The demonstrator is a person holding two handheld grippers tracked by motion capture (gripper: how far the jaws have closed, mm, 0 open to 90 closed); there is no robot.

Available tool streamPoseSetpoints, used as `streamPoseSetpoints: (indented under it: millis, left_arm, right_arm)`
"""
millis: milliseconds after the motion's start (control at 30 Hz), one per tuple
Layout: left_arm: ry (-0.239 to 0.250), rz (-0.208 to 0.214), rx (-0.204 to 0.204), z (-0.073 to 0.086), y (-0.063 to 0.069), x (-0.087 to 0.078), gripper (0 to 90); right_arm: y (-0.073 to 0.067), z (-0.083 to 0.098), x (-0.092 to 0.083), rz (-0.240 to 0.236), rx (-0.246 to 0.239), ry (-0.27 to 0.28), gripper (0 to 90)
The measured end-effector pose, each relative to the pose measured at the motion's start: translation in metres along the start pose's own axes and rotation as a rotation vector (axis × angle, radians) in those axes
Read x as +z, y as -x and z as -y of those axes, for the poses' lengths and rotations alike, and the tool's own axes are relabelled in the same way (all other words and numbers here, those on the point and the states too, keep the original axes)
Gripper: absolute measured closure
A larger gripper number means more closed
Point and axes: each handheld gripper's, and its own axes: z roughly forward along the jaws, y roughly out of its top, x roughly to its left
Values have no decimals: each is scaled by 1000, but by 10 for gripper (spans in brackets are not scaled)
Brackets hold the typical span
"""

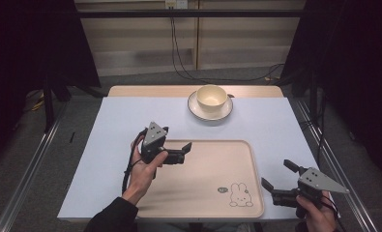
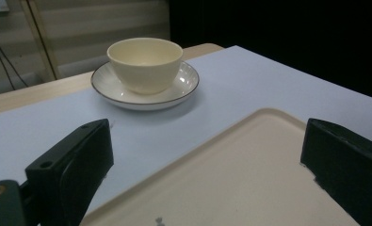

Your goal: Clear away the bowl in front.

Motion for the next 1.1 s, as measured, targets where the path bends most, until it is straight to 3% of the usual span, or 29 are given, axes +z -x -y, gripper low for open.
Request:
streamPoseSetpoints:
  millis: [233, 333, 467, 533, 667, 767, 800, 933, 1100]
  left_arm:
    - [27, -9, 0, -11, -3, 18, 22]
    - [17, -14, -1, -16, -6, 25, 28]
    - [10, 1, 28, -25, -6, 34, 21]
    - [14, 4, 0, -29, -12, 45, 32]
    - [6, -2, 4, -33, -18, 55, 31]
    - [2, -7, -28, -36, -22, 62, 28]
    - [-3, -21, -10, -37, -24, 66, 31]
    - [-22, -27, -5, -43, -27, 78, 35]
    - [-45, -27, 28, -52, -32, 94, 46]
  right_arm:
    - [0, 0, 0, -1, 0, 5, 20]
    - [0, 0, 0, -7, 1, 8, 20]
    - [0, 0, 0, -4, 4, 8, 21]
    - [0, 0, 0, -2, 4, 10, 22]
    - [0, 0, 0, -4, 2, 12, 22]
    - [1, 0, -1, -5, 7, 10, 23]
    - [1, 0, -1, -5, 8, 10, 23]
    - [1, 1, 0, -7, 13, 8, 25]
    - [1, 0, -1, -9, 12, 7, 25]
